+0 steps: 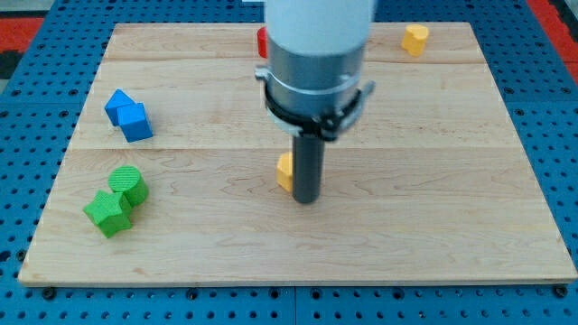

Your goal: Push the yellow blocks towards top right end

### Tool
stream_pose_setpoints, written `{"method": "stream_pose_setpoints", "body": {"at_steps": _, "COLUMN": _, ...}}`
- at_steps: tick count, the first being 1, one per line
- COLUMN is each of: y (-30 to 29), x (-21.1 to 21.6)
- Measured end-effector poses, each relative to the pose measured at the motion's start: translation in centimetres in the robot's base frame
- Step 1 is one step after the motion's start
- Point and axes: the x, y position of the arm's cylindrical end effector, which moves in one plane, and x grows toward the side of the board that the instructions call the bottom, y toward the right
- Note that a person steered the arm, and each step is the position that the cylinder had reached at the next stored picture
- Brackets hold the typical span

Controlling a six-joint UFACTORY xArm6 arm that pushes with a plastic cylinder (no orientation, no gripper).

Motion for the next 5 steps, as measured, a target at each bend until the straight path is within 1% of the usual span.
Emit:
{"method": "stream_pose_setpoints", "body": {"at_steps": 1, "y": 0.7, "x": -5.4}}
{"method": "stream_pose_setpoints", "body": {"at_steps": 2, "y": -4.3, "x": -0.1}}
{"method": "stream_pose_setpoints", "body": {"at_steps": 3, "y": -7.6, "x": -5.7}}
{"method": "stream_pose_setpoints", "body": {"at_steps": 4, "y": 0.5, "x": -9.2}}
{"method": "stream_pose_setpoints", "body": {"at_steps": 5, "y": -2.3, "x": -6.0}}
